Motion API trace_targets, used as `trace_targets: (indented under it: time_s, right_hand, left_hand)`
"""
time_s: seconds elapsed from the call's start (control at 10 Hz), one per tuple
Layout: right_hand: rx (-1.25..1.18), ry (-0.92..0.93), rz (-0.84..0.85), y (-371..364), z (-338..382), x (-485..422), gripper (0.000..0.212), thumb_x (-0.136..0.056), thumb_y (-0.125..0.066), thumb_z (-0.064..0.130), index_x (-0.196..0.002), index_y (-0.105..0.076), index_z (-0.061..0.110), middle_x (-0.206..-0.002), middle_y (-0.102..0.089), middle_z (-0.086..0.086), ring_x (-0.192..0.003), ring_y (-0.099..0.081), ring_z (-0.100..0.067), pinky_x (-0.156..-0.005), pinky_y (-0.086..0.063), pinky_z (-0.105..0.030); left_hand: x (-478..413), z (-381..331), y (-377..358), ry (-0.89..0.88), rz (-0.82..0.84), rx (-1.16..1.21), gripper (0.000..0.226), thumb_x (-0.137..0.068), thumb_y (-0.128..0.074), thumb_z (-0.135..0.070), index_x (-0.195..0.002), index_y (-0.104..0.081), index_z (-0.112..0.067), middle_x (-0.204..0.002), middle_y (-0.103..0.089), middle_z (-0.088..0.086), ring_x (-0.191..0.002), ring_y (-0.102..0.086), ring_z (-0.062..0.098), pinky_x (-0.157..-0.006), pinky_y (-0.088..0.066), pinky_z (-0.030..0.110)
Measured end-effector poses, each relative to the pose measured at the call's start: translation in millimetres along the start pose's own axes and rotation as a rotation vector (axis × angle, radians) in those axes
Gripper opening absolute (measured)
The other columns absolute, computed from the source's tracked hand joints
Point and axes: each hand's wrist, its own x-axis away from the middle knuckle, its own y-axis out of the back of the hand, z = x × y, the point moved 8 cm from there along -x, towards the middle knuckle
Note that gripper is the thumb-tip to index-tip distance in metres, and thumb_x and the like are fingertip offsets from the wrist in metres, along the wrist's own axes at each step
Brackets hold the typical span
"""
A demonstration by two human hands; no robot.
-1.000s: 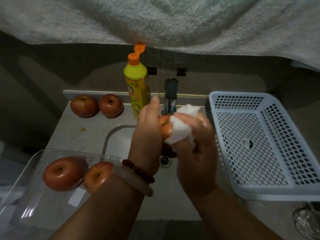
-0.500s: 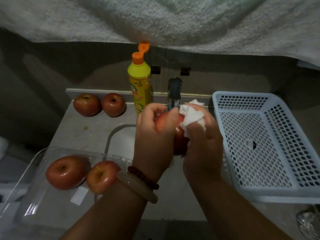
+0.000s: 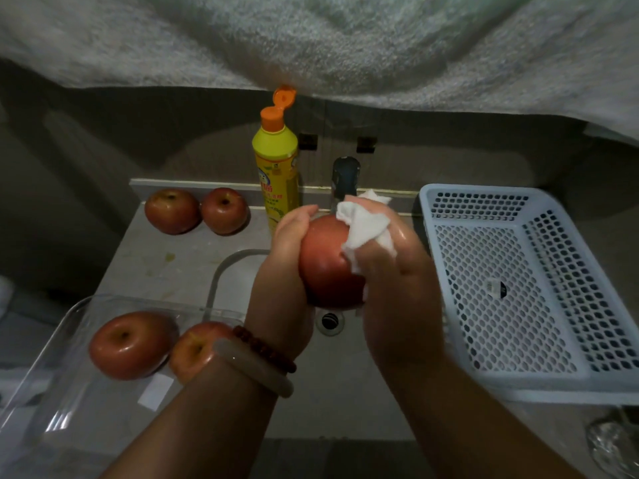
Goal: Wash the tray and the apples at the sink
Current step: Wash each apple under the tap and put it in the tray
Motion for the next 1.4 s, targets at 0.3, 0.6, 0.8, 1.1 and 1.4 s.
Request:
trace_targets:
  time_s: [0.3, 0.6, 0.8, 1.1, 1.4]
  right_hand:
    - [0.031, 0.052, -0.143, 12, 2, 8, 0.027, -0.095, -0.046, 0.041, -0.117, -0.057, 0.031, -0.118, -0.06, 0.0, -0.106, -0.061, -0.018, -0.077, -0.058, -0.042]
    - [-0.109, -0.206, -0.23, 24, -27, 12, 0.025, -0.075, -0.054, 0.039, -0.092, -0.065, 0.055, -0.098, -0.067, 0.017, -0.093, -0.065, -0.009, -0.062, -0.054, -0.026]
    - [0.528, 0.41, -0.165, 12, 13, 24, 0.036, -0.094, -0.047, 0.04, -0.122, -0.053, 0.019, -0.123, -0.048, -0.013, -0.118, -0.04, 0.006, -0.095, -0.034, -0.009]
    - [-0.043, -0.323, -0.222, 30, -32, -7, 0.064, -0.065, -0.057, 0.047, -0.128, -0.056, 0.032, -0.119, -0.059, 0.002, -0.106, -0.061, -0.02, -0.079, -0.057, -0.047]
    - [0.322, 0.302, -0.165, 23, 3, 17, 0.033, -0.089, -0.051, 0.024, -0.115, -0.059, 0.005, -0.115, -0.057, -0.01, -0.11, -0.05, 0.012, -0.088, -0.041, -0.005]
  left_hand:
    - [10, -7, -11, -0.195, 0.146, -0.324, 0.032, -0.083, -0.062, -0.042, -0.111, -0.062, -0.027, -0.106, -0.067, -0.009, -0.096, -0.066, 0.007, -0.076, -0.055, 0.023]
    - [-6, -5, -12, 0.01, 0.034, -0.361, 0.062, -0.059, -0.07, -0.06, -0.114, -0.048, -0.042, -0.115, -0.052, -0.012, -0.089, -0.064, 0.012, -0.065, -0.059, 0.029]
    - [7, 16, -24, 0.319, 0.185, 0.129, 0.05, -0.089, -0.048, -0.056, -0.094, -0.073, -0.013, -0.091, -0.074, 0.012, -0.087, -0.072, 0.03, -0.082, -0.057, 0.041]
    - [6, -20, -19, -0.289, 0.089, -0.429, 0.028, -0.092, -0.049, -0.03, -0.113, -0.051, -0.048, -0.112, -0.055, -0.039, -0.112, -0.055, -0.006, -0.094, -0.049, 0.019]
    - [1, 6, -16, -0.123, 0.131, -0.293, 0.016, -0.09, -0.055, -0.038, -0.105, -0.062, -0.039, -0.111, -0.064, -0.005, -0.098, -0.066, 0.014, -0.068, -0.058, 0.03]
